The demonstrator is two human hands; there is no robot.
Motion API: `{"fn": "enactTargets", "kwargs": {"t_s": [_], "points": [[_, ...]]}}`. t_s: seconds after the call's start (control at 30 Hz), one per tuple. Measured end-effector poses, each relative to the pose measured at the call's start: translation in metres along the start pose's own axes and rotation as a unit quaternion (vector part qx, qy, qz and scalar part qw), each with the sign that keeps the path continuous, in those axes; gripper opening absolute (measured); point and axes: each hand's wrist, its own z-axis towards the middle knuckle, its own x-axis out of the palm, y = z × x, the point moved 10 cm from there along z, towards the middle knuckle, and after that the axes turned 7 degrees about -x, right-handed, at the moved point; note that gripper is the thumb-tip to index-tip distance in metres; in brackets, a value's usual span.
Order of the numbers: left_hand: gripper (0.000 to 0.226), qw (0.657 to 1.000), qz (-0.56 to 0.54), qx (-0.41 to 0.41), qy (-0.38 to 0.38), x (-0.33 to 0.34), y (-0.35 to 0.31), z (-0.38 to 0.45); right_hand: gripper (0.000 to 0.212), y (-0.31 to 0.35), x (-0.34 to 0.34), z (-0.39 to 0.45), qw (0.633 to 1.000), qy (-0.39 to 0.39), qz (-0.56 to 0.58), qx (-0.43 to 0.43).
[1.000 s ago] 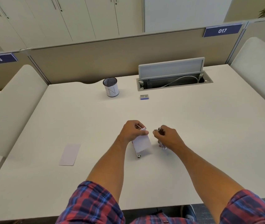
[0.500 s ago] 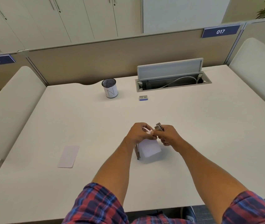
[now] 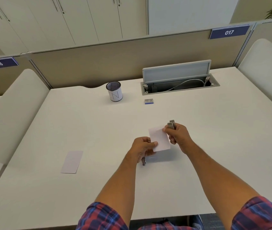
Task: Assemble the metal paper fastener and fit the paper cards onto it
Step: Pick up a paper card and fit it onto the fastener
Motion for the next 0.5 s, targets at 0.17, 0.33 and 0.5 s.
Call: {"fn": "enactTargets", "kwargs": {"t_s": [0.17,0.33,0.5], "points": [[0.017,1.0,-0.017,-0.018,-0.002,0.0,0.007,0.002,0.016,0.01,0.005,0.0,0.995,0.04,-0.075,-0.048],[0.009,0.994,-0.094,-0.04,-0.026,-0.003,0.005,0.002,0.021,0.019,0.009,-0.003,0.972,0.077,-0.195,-0.109],[0.03,0.993,-0.117,-0.033,0.01,0.006,-0.003,0.003,0.016,0.017,0.006,-0.004,0.955,0.08,-0.258,-0.121]]}}
